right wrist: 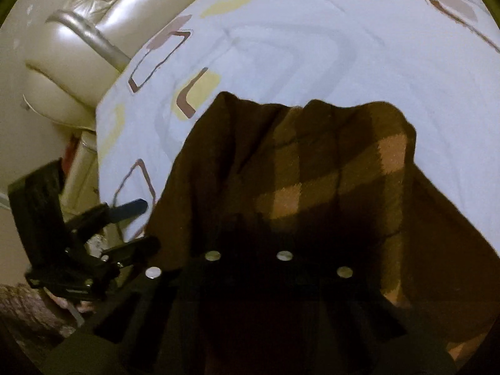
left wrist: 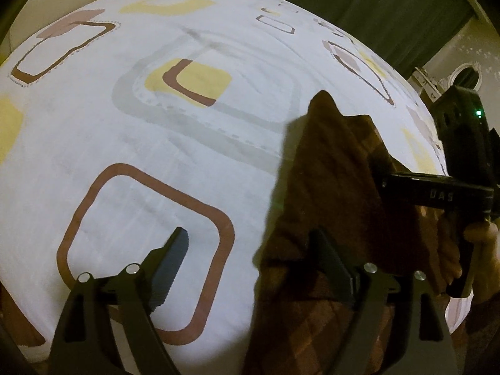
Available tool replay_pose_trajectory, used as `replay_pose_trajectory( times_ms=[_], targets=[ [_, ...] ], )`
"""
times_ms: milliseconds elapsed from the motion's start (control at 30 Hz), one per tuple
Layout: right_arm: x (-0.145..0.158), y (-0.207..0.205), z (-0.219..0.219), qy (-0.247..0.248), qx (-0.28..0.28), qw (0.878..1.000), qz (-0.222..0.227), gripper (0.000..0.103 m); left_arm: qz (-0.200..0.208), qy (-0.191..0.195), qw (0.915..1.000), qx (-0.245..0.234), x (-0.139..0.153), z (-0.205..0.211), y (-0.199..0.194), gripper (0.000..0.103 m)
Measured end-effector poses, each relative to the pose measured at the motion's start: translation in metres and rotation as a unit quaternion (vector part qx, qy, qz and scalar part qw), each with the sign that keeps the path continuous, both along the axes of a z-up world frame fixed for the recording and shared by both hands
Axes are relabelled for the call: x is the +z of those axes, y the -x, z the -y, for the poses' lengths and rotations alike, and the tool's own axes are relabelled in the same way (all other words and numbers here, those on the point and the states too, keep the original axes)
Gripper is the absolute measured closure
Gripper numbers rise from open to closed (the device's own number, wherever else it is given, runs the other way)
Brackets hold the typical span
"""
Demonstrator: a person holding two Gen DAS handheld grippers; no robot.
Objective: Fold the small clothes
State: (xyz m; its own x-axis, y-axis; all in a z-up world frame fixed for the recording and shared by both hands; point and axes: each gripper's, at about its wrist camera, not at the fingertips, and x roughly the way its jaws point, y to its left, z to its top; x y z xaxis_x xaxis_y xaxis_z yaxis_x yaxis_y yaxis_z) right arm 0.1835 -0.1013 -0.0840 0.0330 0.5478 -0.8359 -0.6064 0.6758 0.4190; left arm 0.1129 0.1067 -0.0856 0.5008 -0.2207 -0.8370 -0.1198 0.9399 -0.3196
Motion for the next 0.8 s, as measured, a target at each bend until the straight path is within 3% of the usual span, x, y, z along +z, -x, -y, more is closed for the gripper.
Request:
replay_pose_trajectory(
  times_ms=[200, 300, 367, 500, 633, 800],
  targets=[
    [0.022, -0.003, 0.014, 0.0, -0.062, 0.995, 0.078, 0.101, 0.002, -0.005, 1.0, -0.002, -0.001, 0.003, 0.001, 0.021],
    [0.01, -0.008, 0.019, 0.043, -0.077, 0.992, 0.089, 0.101, 0.003, -0.007, 1.0, -0.003, -0.001, 0.003, 0.0, 0.021],
    [0.004, -0.013, 0.023, 0.044, -0.09, 0.992, 0.073, 0.1, 0.004, -0.009, 0.9999, -0.005, -0.001, 0.003, 0.0, 0.021],
    [0.025, -0.005, 0.034, -0.006, -0.14, 0.988, 0.072, 0.091, 0.004, 0.003, 1.0, -0.005, 0.0, -0.002, 0.002, 0.021],
    [0.047, 0.033, 0.035, -0.079, -0.126, 0.987, 0.065, 0.085, 0.011, 0.026, 0.9992, 0.027, 0.006, -0.022, 0.007, 0.021],
    [0.033, 0.081, 0.035, -0.133, -0.126, 0.983, 0.009, 0.085, 0.011, 0.013, 0.9995, 0.025, 0.009, -0.032, 0.008, 0.021]
  ],
)
